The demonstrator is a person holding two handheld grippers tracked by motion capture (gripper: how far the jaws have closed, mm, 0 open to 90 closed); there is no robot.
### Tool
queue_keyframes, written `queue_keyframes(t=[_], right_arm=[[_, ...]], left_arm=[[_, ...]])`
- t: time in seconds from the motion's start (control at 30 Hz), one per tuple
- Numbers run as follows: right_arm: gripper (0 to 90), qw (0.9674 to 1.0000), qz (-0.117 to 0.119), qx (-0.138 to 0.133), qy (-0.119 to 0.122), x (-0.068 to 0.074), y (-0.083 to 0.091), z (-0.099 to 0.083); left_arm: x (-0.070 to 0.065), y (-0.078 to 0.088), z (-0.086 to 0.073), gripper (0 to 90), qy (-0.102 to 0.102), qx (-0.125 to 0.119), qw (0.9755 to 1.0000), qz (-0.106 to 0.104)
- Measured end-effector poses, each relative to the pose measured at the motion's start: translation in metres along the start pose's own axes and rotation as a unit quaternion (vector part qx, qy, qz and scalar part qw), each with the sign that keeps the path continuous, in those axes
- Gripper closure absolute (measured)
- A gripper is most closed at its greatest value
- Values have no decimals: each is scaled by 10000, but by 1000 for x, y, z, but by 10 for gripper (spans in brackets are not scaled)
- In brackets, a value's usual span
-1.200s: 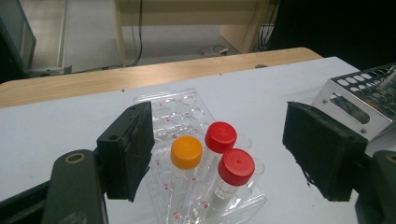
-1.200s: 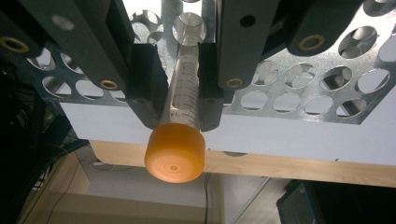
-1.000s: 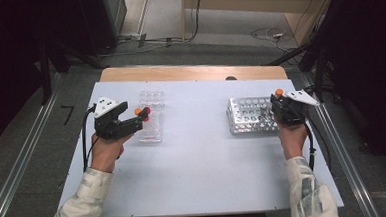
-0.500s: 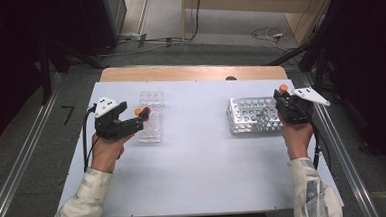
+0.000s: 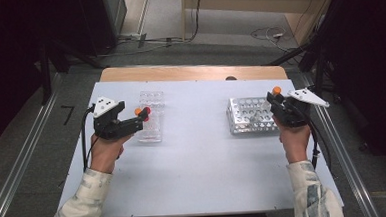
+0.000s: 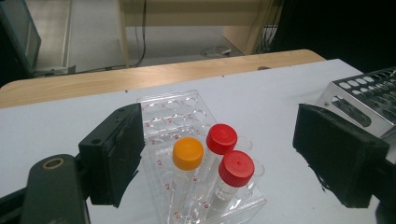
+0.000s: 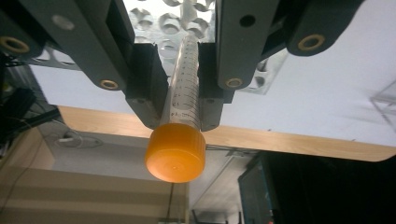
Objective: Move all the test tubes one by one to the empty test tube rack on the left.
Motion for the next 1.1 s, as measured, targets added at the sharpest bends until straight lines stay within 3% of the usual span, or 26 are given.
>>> queue_keyframes(t=[0.2,0.43,0.73,1.1], right_arm=[[716,9995,292,24,118,18,1,-1],[716,9971,669,42,373,48,1,-2],[716,9904,1191,174,684,90,-1,-9],[716,9831,1485,344,1016,126,-6,-20]], left_arm=[[-5,1,1,168,-50,-27,10000,-56],[-13,2,1,168,-118,-33,9998,-152],[-23,2,1,168,-224,-17,9994,-250],[-41,0,-1,172,-399,18,9981,-461]])
Point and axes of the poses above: each handheld gripper's, and its own axes: y roughly backward along the jaws, z roughly out of its top, x roughly to its left, the point moved 4 cm from there along -y, roughly forward along the jaws, and after that the axes turned 12 degrees about x, right-handed, at the moved point
